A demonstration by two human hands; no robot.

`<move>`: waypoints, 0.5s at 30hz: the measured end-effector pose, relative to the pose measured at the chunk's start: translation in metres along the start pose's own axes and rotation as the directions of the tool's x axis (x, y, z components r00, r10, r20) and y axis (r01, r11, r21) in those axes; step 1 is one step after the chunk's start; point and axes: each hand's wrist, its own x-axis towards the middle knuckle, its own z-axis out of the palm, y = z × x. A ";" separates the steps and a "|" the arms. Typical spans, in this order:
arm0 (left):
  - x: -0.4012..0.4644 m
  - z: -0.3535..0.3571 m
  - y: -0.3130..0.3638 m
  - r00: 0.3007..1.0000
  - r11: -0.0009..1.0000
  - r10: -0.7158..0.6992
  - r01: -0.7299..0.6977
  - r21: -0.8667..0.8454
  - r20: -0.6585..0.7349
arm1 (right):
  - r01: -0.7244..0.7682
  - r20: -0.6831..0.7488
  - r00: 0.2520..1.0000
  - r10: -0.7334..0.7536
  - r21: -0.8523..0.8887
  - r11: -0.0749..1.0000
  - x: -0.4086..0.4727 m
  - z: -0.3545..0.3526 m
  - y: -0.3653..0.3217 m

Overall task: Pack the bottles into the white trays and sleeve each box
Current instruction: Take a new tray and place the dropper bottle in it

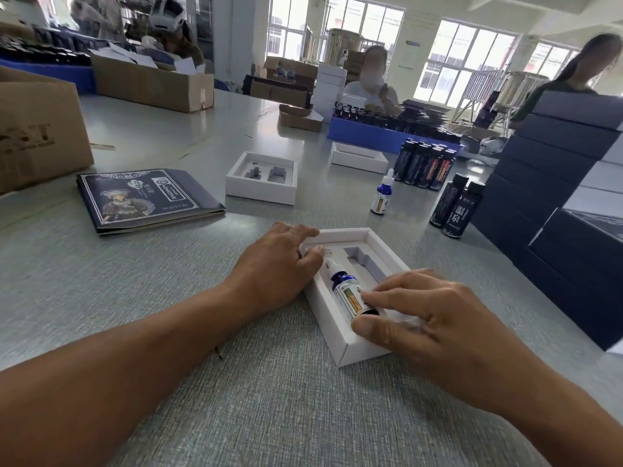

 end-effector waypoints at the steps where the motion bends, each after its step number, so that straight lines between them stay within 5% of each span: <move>1: 0.000 0.000 0.000 1.000 1.000 -0.002 0.002 -0.001 -0.001 | 0.016 0.010 1.000 -0.016 -0.023 1.000 -0.001 0.001 -0.001; 15: 0.000 0.002 0.001 1.000 1.000 -0.011 0.010 -0.020 -0.015 | 0.110 0.322 0.946 -0.039 -0.207 0.972 0.000 0.000 -0.014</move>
